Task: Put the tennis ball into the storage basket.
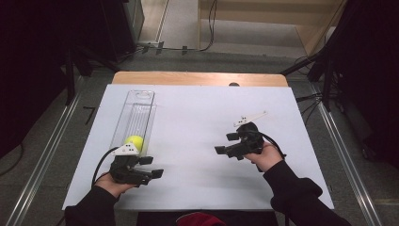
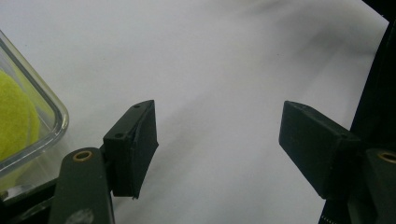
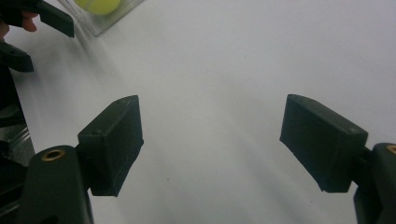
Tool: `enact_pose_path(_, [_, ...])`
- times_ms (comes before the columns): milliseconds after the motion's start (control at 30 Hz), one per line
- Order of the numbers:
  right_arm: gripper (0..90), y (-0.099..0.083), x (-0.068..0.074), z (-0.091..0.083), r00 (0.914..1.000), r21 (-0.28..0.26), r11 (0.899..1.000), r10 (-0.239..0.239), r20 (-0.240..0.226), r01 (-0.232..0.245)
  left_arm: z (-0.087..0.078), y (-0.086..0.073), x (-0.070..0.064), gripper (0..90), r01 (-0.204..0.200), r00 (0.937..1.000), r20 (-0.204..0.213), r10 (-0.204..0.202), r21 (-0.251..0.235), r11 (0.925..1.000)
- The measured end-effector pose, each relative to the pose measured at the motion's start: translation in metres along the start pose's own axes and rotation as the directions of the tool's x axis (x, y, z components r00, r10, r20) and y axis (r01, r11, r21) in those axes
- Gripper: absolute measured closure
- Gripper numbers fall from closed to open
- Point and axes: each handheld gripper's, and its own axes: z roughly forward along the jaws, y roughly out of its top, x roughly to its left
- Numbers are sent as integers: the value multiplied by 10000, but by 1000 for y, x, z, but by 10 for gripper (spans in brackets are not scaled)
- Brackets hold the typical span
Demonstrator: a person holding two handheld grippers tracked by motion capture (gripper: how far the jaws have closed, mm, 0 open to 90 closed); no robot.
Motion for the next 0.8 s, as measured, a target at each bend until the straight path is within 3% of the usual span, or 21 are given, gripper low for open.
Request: enact_pose_path(800, [190, -40, -7, -23, 9993, -67, 9997, 239, 294, -237, 0, 0, 0, 286, 77, 10000, -62, -77, -10, 10000])
